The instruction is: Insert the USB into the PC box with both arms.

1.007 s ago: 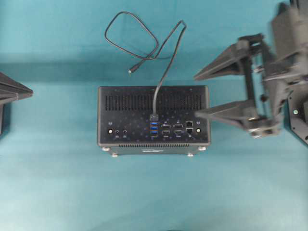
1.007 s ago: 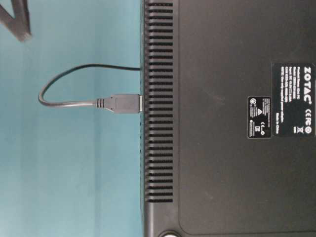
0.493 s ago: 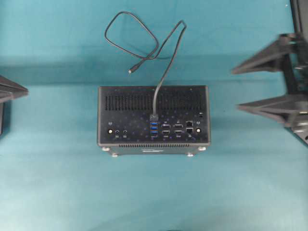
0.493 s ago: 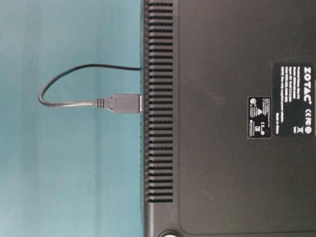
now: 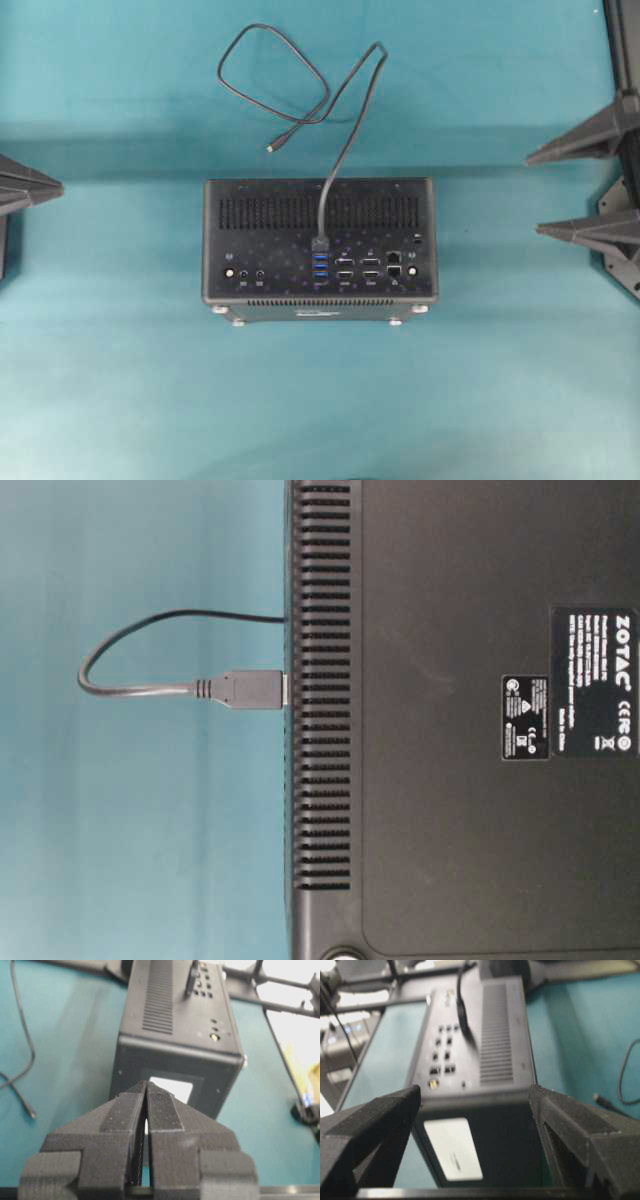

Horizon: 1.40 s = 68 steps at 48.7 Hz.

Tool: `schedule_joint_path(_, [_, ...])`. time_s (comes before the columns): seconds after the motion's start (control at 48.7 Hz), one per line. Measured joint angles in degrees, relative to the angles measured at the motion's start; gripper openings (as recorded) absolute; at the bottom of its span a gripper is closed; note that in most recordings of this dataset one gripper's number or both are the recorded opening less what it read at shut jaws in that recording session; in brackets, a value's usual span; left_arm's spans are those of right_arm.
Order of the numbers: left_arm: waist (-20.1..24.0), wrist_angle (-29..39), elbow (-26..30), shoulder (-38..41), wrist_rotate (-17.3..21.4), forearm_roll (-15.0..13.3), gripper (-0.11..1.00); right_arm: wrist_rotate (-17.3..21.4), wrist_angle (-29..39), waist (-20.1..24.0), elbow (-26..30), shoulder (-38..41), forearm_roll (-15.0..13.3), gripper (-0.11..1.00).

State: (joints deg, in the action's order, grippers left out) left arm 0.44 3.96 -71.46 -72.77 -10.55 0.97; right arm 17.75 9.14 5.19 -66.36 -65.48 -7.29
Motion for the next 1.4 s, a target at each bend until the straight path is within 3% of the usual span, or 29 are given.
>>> schedule_joint_path(0.164, [0.70, -0.70, -1.05, -0.44, 0.18, 0.00, 0.00, 0.00, 0.00, 0.09, -2.02, -2.55, 0.00, 0.94])
schedule_joint_path(0.452, [1.41, -3.69, -2.99, -0.53, 5.27, 0.00, 0.00, 0.00, -0.26, 0.09, -4.75, -5.19, 0.00, 0.94])
schedule_joint_path(0.719, [1.41, -6.77, -6.33, -0.53, 5.19, 0.00, 0.00, 0.18, -2.02, 0.09, -8.53, -7.82, 0.00, 0.94])
schedule_joint_path(1.007, [1.41, -10.72, -10.11, -0.62, 5.89, 0.00, 0.00, 0.70, -10.99, 0.00, -12.92, -8.53, 0.00, 0.95])
schedule_joint_path(1.397, [1.32, -14.59, -14.77, -0.62, 5.89, 0.00, 0.00, 0.79, -11.69, 0.00, -16.52, -8.53, 0.00, 0.94])
